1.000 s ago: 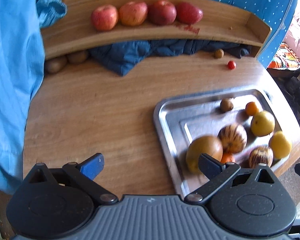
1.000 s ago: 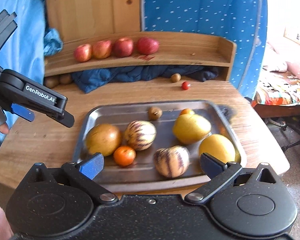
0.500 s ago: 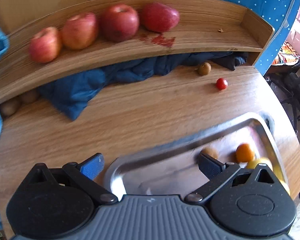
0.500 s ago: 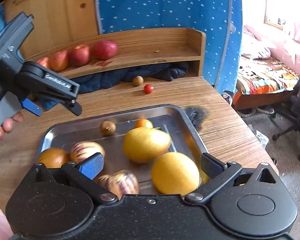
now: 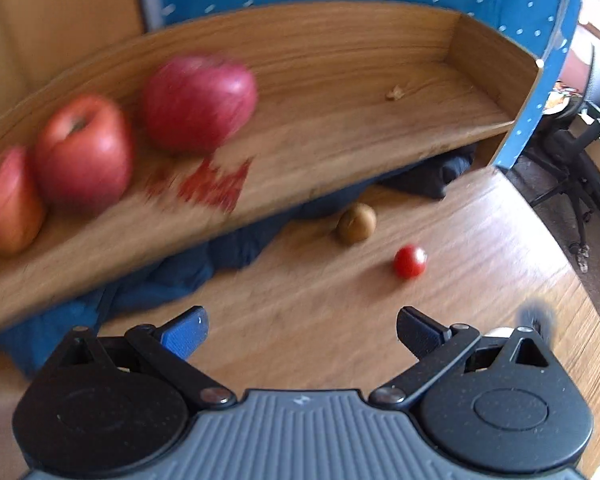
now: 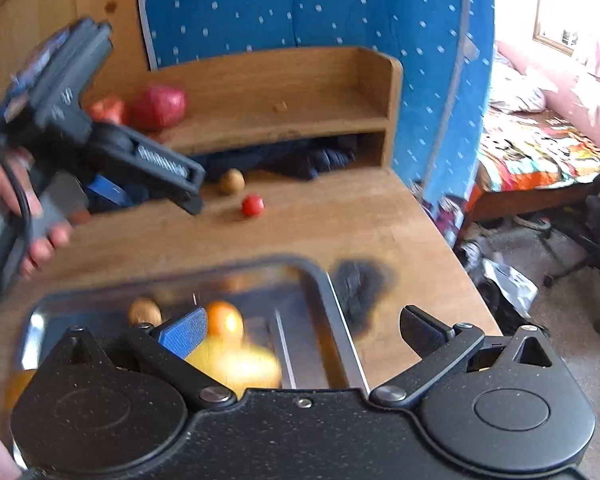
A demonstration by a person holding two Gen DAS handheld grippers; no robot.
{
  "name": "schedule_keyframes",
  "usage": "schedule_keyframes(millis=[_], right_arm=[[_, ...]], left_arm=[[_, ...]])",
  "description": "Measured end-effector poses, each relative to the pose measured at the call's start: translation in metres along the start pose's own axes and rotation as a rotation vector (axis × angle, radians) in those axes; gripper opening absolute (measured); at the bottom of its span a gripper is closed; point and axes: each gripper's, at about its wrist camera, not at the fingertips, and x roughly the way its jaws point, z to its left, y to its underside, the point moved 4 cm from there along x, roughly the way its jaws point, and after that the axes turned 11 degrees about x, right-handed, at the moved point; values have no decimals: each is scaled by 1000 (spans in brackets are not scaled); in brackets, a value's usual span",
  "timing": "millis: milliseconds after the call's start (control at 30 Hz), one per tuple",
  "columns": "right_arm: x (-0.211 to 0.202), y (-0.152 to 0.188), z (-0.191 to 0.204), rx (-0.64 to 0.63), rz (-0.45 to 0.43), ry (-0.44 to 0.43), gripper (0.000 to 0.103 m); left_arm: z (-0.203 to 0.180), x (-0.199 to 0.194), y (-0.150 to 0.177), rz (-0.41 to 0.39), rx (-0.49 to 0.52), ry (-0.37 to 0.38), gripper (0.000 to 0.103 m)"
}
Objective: Organize fruits
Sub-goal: 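Reach the left tool to the small round fruit while the right tool reaches the cherry tomato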
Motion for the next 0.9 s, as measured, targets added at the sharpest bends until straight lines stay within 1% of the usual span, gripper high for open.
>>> schedule_keyframes(millis=[33, 133, 300, 367, 433, 467, 500, 567, 633, 667, 733, 767, 833, 867, 900], right_arm=[[3, -7, 0, 2, -4, -7, 102], [18, -23, 3, -27, -1, 10, 102], [51, -36, 14, -104, 39, 26, 102], [63, -38, 21, -134, 51, 30, 101], [73, -41, 27, -164, 56, 34, 96], [78, -43, 30, -180, 60, 31, 95], [83, -44, 34, -193, 60, 29, 94], [92, -46, 40, -211, 66, 25, 88], [102, -49, 46, -222, 76, 20, 82], [106, -50, 48, -226, 81, 17, 81], [114, -52, 52, -232, 90, 9, 74], [119, -52, 54, -233, 98, 3, 73], [128, -53, 59, -240, 112, -2, 65], [132, -53, 61, -247, 117, -2, 63], [135, -54, 63, -254, 120, -2, 59]], left_arm=[[0, 3, -4, -13, 11, 16, 102], [1, 14, -13, -32, 14, 62, 102], [6, 33, -22, -38, -52, 133, 102], [7, 36, -24, -49, -76, 138, 102], [7, 39, -25, -70, -96, 137, 101], [7, 40, -25, -80, -105, 140, 101], [7, 41, -25, -86, -112, 145, 99], [7, 44, -27, -93, -114, 161, 93], [5, 47, -30, -107, -104, 175, 86], [4, 48, -31, -114, -99, 178, 83], [4, 50, -32, -119, -101, 191, 74], [4, 51, -33, -122, -104, 202, 73], [5, 51, -35, -124, -105, 216, 68], [5, 52, -35, -124, -105, 219, 67], [5, 53, -36, -123, -107, 222, 64]])
